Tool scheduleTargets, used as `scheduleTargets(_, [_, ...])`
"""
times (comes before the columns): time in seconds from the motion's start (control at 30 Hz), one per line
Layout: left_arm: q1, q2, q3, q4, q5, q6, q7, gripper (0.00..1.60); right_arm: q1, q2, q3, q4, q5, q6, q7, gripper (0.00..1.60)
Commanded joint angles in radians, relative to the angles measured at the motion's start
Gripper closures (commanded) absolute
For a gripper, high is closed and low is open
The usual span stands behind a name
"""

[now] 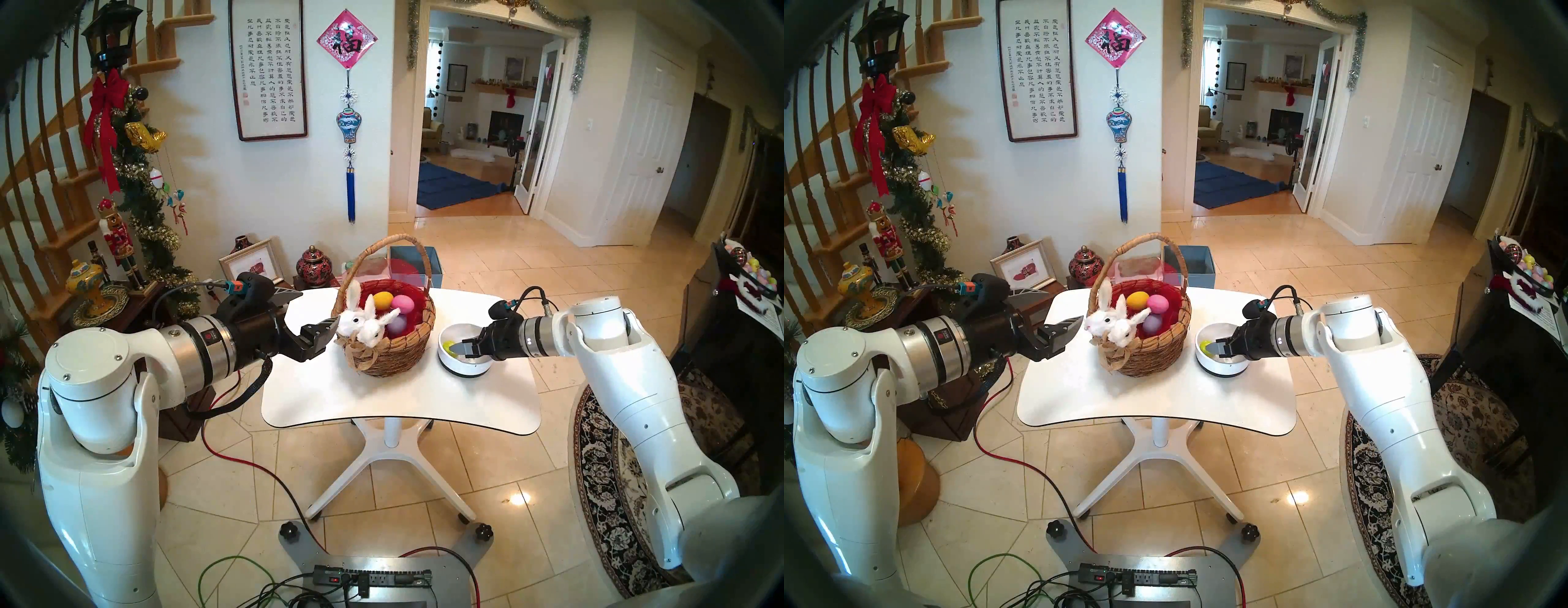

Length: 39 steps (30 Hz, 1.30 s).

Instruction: Put easter egg into basket

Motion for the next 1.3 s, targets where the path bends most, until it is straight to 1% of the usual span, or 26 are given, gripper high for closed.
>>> scheduleTargets(0.0, [-0.008, 0.000, 0.002, -0.005, -0.001, 0.001, 0.000, 0.00, 0.023, 0.000, -0.001, 0.000, 0.003, 0.000, 0.009, 0.50])
scheduleTargets(0.07, [-0.008, 0.000, 0.002, -0.005, 0.000, 0.001, -0.001, 0.00, 0.024, 0.000, -0.001, 0.001, 0.002, -0.001, 0.011, 0.63])
scheduleTargets(0.1, [-0.008, 0.000, 0.002, -0.005, 0.000, 0.001, -0.001, 0.00, 0.024, -0.001, -0.002, 0.001, 0.002, -0.001, 0.011, 0.79])
scheduleTargets(0.17, [-0.008, -0.001, 0.002, -0.005, 0.001, 0.001, -0.002, 0.00, 0.025, -0.001, -0.001, 0.000, 0.001, -0.001, 0.011, 0.88])
scheduleTargets(0.2, [-0.008, -0.001, 0.002, -0.005, 0.001, 0.001, -0.002, 0.00, 0.026, -0.001, 0.000, -0.002, 0.000, 0.000, 0.010, 0.88])
scheduleTargets(0.27, [-0.009, -0.002, 0.001, -0.005, 0.002, 0.001, -0.003, 0.00, 0.025, 0.000, 0.003, -0.005, 0.000, -0.001, 0.009, 1.04])
scheduleTargets(0.3, [-0.009, -0.002, 0.001, -0.005, 0.002, 0.001, -0.003, 0.00, 0.024, 0.001, 0.005, -0.006, 0.000, -0.001, 0.009, 1.07])
scheduleTargets(0.8, [-0.010, -0.005, 0.001, -0.005, 0.007, 0.001, -0.008, 0.00, 0.017, 0.039, 0.020, -0.055, -0.013, 0.009, 0.000, 1.01])
scheduleTargets(0.93, [-0.010, -0.006, 0.001, -0.005, 0.009, 0.001, -0.009, 0.00, 0.015, 0.059, 0.015, -0.070, -0.024, 0.021, 0.000, 1.00])
scheduleTargets(1.17, [-0.010, -0.008, 0.000, -0.005, 0.011, 0.001, -0.011, 0.00, 0.004, 0.097, 0.029, -0.105, -0.035, 0.049, 0.007, 0.99])
scheduleTargets(1.27, [-0.011, -0.009, 0.000, -0.005, 0.012, 0.001, -0.012, 0.00, -0.006, 0.118, 0.045, -0.143, -0.035, 0.072, 0.014, 0.98])
